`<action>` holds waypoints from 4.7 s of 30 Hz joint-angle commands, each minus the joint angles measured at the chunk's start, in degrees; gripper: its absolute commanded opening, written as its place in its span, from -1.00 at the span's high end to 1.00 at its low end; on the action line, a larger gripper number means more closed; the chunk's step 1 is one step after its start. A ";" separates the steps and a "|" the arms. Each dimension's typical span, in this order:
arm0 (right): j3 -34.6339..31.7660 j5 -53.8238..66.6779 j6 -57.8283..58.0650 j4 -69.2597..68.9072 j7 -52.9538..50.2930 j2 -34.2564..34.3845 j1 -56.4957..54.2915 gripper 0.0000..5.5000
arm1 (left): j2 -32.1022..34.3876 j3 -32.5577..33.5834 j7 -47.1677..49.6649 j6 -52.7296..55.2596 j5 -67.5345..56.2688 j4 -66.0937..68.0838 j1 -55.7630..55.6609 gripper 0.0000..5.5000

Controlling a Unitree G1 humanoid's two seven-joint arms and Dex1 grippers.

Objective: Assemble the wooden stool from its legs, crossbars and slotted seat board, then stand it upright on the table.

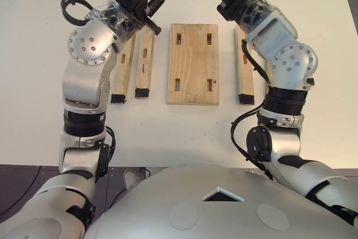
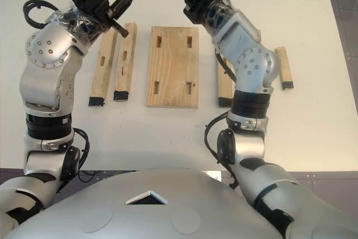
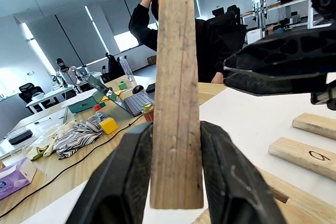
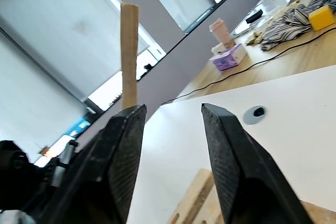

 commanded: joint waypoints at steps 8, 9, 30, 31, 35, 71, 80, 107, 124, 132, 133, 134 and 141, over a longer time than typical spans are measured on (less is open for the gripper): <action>-4.46 14.39 8.22 0.97 -3.00 -0.65 -2.81 -0.02 | 0.76 -2.36 -5.74 -1.20 -1.68 -3.12 2.60 0.55; -4.78 14.88 8.14 1.58 -3.58 -0.66 -3.00 -0.02 | 0.76 -2.35 -6.06 -1.13 -1.88 -3.17 2.95 0.55; -2.66 12.39 4.23 3.52 -7.85 -2.72 -2.39 0.86 | 0.26 -1.45 -5.50 -0.39 -2.55 -2.96 4.66 0.55; -2.20 11.47 3.36 3.40 -7.94 -2.70 -2.26 0.86 | 0.24 -1.44 -5.28 -0.34 -2.41 -2.87 4.62 0.44; -0.03 -0.13 -6.68 5.00 -11.09 -3.34 -1.35 0.86 | -0.30 -1.37 -4.38 0.43 -2.40 -2.64 4.50 0.22; -22.42 3.25 7.53 -2.41 -13.27 -25.38 17.76 0.86 | -13.72 16.76 26.67 -4.19 4.80 4.14 14.40 0.58; -21.17 0.51 3.23 0.92 -14.62 -22.19 22.15 0.86 | -13.22 16.43 26.22 -3.51 4.99 3.71 14.99 0.58; 5.94 -32.86 -32.96 -6.49 -8.01 -18.69 44.17 0.72 | -13.88 15.76 26.05 -4.50 5.08 5.66 13.72 0.58; 5.11 -28.81 -10.99 -10.23 10.38 -36.87 38.06 -0.06 | -22.11 15.46 33.76 -7.51 6.45 1.02 22.21 0.58; 8.71 -30.40 -4.31 -7.65 15.02 -41.13 37.85 0.19 | -24.11 15.86 36.00 -10.24 6.78 2.65 22.07 0.58; 8.88 -30.54 -4.38 -6.53 15.21 -41.03 38.08 0.26 | -24.02 15.82 36.04 -10.37 6.85 2.80 21.67 0.58; 8.70 -30.54 -4.51 -5.51 15.23 -40.76 38.45 0.27 | -23.89 15.70 35.96 -10.49 6.88 3.09 21.22 0.58; 2.79 -29.17 -7.82 0.59 10.15 -35.76 32.52 0.27 | -20.42 11.33 27.18 -12.81 4.12 2.70 15.02 0.58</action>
